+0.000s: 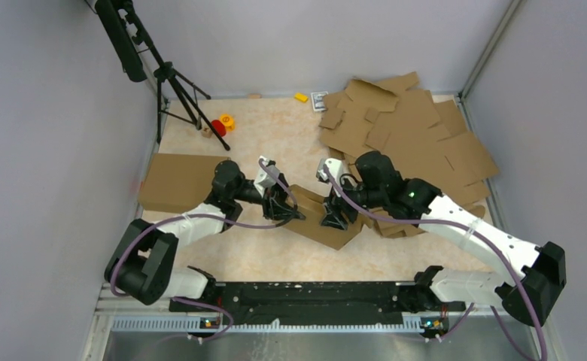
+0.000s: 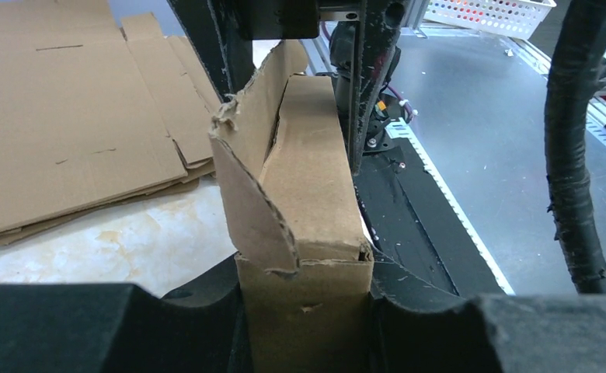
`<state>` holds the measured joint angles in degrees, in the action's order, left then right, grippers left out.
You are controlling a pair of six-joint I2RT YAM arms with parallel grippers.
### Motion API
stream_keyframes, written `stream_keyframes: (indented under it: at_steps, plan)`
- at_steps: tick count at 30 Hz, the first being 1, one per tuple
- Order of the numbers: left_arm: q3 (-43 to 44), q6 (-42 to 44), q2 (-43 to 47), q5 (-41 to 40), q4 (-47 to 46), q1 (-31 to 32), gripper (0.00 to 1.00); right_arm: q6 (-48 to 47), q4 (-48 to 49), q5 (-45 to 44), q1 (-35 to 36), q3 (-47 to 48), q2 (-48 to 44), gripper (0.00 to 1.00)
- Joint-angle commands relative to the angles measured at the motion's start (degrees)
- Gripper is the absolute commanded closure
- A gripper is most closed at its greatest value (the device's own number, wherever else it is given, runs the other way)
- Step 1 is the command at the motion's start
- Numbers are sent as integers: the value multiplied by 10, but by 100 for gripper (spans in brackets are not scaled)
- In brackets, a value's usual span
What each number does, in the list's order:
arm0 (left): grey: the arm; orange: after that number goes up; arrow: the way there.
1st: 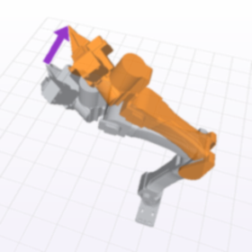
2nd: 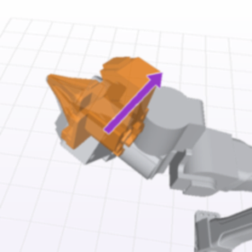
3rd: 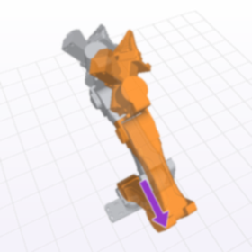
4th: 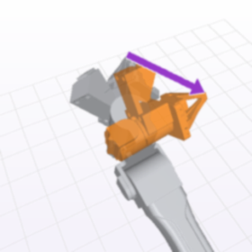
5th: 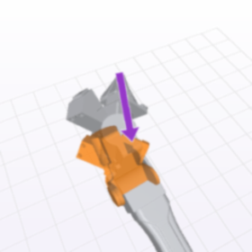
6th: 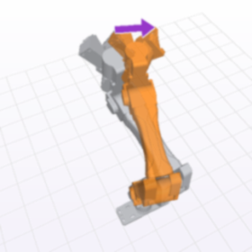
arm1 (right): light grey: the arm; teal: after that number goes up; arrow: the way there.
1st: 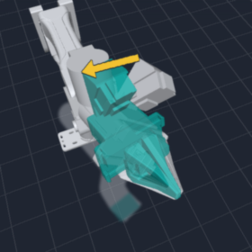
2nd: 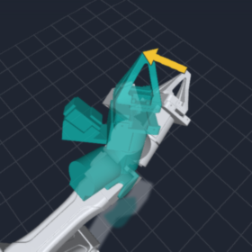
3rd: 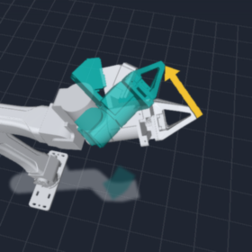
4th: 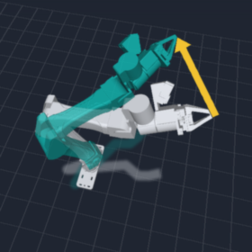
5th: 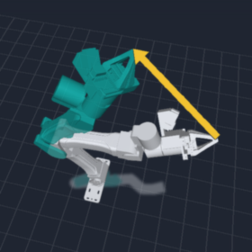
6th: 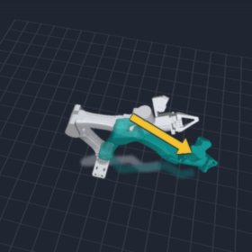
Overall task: Fold the paper box
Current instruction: Close the paper box at the center of the board.
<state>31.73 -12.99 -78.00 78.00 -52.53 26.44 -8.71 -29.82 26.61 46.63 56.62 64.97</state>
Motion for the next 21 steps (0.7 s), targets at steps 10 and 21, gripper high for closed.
stream_keyframes:
  at_steps: [10,21]
  plan:
    - [-1,123,91,-60,136,2,36,-9,-55,-53,0,57,8,64]
    - [-90,101,191,-368,119,3,11,26,-117,-165,0,38,27,77]
